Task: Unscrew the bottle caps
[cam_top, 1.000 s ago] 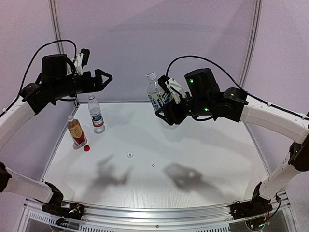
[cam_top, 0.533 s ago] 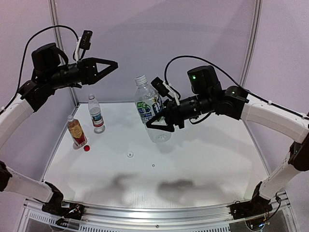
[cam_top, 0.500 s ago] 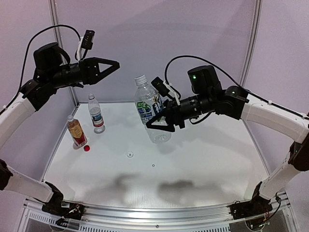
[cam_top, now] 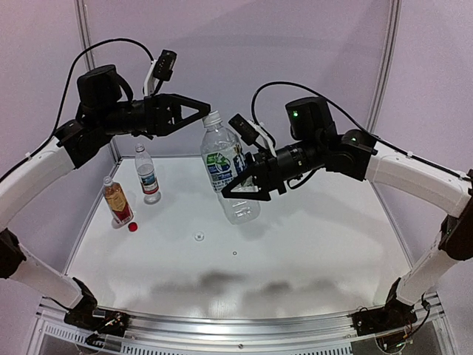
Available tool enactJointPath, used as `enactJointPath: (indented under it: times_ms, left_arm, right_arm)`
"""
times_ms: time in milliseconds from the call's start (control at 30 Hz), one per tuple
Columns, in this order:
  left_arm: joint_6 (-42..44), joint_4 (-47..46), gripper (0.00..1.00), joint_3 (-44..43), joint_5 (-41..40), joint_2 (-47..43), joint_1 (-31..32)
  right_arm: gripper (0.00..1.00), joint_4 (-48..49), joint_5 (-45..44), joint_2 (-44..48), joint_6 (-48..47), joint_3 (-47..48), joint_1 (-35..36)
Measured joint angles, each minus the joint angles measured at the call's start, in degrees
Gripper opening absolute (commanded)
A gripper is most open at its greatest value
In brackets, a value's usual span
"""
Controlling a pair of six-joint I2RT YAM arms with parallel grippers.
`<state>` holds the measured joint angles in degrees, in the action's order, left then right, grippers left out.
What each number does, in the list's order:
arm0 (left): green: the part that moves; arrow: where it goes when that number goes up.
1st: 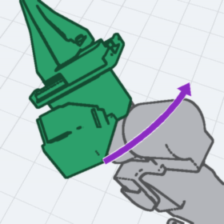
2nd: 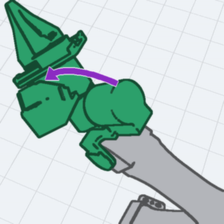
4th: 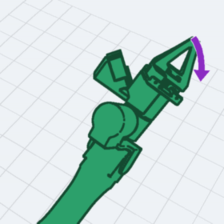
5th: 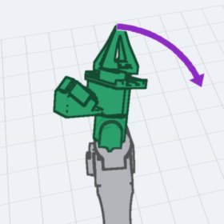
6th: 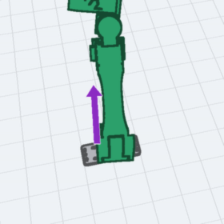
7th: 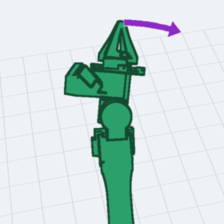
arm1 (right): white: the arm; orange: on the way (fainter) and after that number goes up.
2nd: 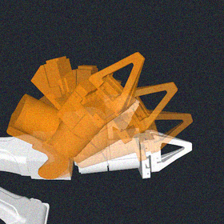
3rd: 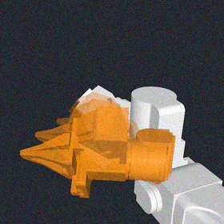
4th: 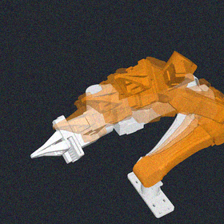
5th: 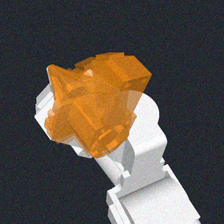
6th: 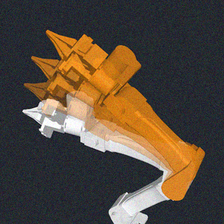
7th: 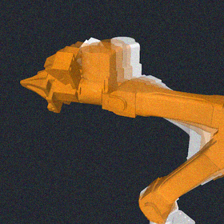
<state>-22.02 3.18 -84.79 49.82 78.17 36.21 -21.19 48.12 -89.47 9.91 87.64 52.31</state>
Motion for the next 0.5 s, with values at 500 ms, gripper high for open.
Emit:
enactJointPath:
  times_ms: [500]
  left_arm:
    - [-3.0,-5.3,0.62,0.0,1.1,0.8,2.5]
  right_arm:
    - [0.63,-2.0,1.8,-1.7,-0.4,2.4,0.0]
